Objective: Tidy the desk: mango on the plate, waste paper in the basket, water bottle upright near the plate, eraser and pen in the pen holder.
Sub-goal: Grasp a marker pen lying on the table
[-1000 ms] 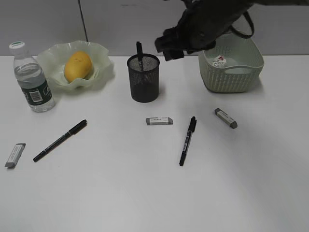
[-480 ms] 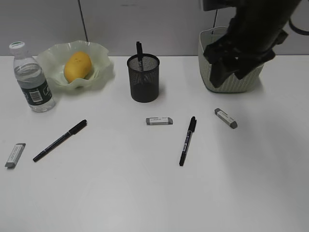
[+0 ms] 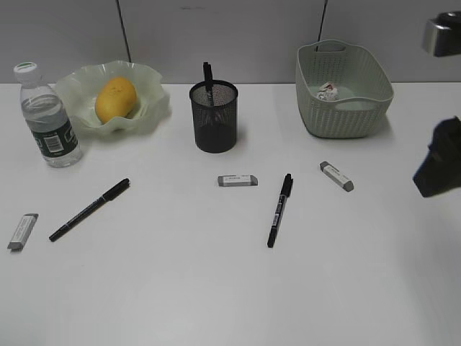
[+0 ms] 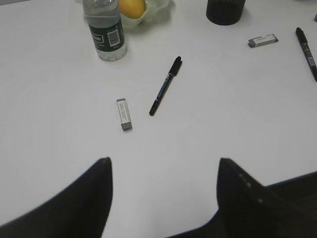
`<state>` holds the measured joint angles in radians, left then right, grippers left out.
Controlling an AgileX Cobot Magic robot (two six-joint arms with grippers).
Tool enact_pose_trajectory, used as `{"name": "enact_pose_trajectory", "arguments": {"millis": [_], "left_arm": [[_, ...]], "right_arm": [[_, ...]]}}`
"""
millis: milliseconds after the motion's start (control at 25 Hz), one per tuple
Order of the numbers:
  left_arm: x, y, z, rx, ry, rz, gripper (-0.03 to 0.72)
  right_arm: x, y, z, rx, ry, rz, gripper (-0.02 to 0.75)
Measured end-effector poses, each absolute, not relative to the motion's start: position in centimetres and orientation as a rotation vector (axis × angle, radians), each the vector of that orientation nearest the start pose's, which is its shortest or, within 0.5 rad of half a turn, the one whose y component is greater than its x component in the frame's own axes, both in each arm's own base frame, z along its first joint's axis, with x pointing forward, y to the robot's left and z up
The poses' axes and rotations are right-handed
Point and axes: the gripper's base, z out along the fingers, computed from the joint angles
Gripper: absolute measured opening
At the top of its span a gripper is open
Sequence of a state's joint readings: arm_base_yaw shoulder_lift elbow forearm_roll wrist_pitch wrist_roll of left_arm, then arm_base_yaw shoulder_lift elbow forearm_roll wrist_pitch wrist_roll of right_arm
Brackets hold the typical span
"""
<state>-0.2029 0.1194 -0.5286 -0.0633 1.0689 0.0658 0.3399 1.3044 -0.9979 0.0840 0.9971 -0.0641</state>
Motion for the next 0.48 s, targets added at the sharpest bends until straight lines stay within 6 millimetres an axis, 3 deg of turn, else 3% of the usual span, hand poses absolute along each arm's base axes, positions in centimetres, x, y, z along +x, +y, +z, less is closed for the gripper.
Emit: {"name": "enact_pose_trajectory", "arguments": {"millis": [480], "left_arm": [[0.9,-0.7,28.4,0.287,2.126,-0.157,0.500]], "right_arm": [[11.0,4.6,28.2,-0.476,2.541,0.222,0.480]]}}
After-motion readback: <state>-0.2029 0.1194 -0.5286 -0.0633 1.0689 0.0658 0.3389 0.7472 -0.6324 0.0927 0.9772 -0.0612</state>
